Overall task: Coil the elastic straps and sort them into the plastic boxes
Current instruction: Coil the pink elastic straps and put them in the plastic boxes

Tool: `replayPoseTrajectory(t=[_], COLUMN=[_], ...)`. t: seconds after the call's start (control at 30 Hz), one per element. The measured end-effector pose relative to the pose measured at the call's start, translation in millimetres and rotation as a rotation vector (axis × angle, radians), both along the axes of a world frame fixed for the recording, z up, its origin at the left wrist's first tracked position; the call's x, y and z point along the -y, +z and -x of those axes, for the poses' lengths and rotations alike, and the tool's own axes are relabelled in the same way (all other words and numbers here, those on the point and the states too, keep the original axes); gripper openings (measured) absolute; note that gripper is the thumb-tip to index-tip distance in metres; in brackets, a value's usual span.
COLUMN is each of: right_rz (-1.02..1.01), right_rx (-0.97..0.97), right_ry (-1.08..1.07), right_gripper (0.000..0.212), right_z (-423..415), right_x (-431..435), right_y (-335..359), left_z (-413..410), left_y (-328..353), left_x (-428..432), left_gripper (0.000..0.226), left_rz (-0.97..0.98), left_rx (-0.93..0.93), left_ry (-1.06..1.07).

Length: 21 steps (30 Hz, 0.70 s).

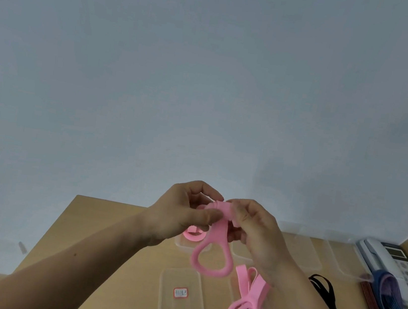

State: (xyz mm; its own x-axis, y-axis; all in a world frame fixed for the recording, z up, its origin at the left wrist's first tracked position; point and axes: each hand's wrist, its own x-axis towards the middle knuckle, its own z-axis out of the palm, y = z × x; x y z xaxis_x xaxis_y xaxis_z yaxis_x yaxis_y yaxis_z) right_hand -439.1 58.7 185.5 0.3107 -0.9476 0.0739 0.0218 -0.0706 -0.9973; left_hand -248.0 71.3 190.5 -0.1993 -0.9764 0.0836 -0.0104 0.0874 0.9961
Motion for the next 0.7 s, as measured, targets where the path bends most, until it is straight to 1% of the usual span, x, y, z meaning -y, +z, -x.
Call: replayPoseTrajectory(t=[0.1,0.2,0.27,0.33,0.43,0.6,0.7], right_rz=[-0.028,0.014,0.026,0.017,0.036,0.064,0.074], right_rx=[-0.037,-0.078,-0.06,-0.011,0.011,-0.017,-0.015], right_ry=[-0.03,-0.045,-0.04,-0.03,-0.012,0.001,0.026], right_gripper=[0.035,0.041,0.038,0.029,0.022,0.02,0.026], right_z=[-1.3,-0.4,-0.3,-0.3,-1.4,-2.1,-0.7], right_x=[1.7,3.4,3.8,4.7,5.7,4.7,3.8], right_y=[-0.1,-0.5,-0.7,-1.9,-3.1,-6.1,-6.1], left_z=[0.0,0.7,-0.5,-3.0,-4.6,-7.6,-8.9], left_y=[-3.1,-7.2,-7.5,-6.2,-3.5,-3.1,0.9], left_x=[-0.4,-1.1,0.9,2.6,2.3,1.3,0.4], left_gripper=[0.032,0.035,0.045,0.052,0.044,0.046,0.047], left_rz=[0.046,0.064,0.022,-0.041,-0.105,-0.193,-0.243], left_rx=[0.04,0.074,0.083,0.117,0.16,0.077,-0.015], left_ry=[-0.022,-0.021,-0.01,-0.051,-0.123,-0.17,-0.203])
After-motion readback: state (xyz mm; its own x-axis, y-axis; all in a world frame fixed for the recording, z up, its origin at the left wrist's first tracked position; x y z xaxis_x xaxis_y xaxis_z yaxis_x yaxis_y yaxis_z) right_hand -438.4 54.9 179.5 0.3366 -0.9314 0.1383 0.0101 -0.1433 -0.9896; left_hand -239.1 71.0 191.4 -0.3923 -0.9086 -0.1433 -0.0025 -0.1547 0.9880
